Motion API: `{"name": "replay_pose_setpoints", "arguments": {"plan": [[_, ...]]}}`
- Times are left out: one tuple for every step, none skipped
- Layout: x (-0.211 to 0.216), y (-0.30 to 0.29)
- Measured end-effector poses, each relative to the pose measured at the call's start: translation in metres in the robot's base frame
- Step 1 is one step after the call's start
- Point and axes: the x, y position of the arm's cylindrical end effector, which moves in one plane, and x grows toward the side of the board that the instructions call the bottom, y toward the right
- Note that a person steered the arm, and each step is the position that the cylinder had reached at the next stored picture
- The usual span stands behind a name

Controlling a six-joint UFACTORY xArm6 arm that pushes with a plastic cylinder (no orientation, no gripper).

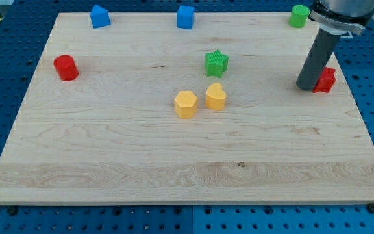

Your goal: Move the hexagon below the red circle

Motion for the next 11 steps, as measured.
{"name": "replay_pose_setpoints", "arguments": {"plan": [[-0.001, -0.058], [-0.003, -0.079], [-0.003, -0.079], [-0.003, -0.081], [-0.004, -0.132], [-0.006, -0.207], [0.006, -0.252], [0.033, -0.249], [0.05, -0.226], [0.051, -0.215], [0.051, -0.207]]}}
